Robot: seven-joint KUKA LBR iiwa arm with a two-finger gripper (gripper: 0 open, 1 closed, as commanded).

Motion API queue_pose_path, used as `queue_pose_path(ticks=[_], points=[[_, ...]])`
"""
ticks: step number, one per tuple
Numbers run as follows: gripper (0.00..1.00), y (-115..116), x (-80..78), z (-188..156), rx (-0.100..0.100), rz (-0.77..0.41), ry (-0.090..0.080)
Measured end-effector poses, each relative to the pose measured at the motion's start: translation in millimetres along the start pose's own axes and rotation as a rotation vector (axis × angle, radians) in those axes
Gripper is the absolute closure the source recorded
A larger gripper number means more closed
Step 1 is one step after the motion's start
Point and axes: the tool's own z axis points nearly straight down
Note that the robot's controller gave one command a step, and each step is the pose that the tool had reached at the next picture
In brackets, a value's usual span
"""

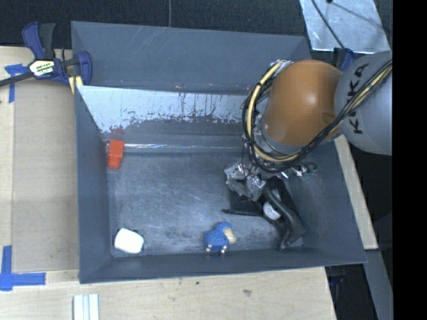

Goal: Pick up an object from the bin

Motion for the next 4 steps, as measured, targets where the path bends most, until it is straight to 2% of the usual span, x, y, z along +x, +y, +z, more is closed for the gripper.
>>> queue_pose_path(ticks=[1,2,3,4], points=[[1.00,-33.7,50.0,-28.3,0.010,-0.318,-0.001],[1.00,-7.6,68.8,39.6,0.001,-0.669,0.003],[0.00,-7.7,68.0,38.6,0.002,-0.669,0.001],[0.00,-64.8,-9.3,55.7,-0.021,-0.594,0.016]])
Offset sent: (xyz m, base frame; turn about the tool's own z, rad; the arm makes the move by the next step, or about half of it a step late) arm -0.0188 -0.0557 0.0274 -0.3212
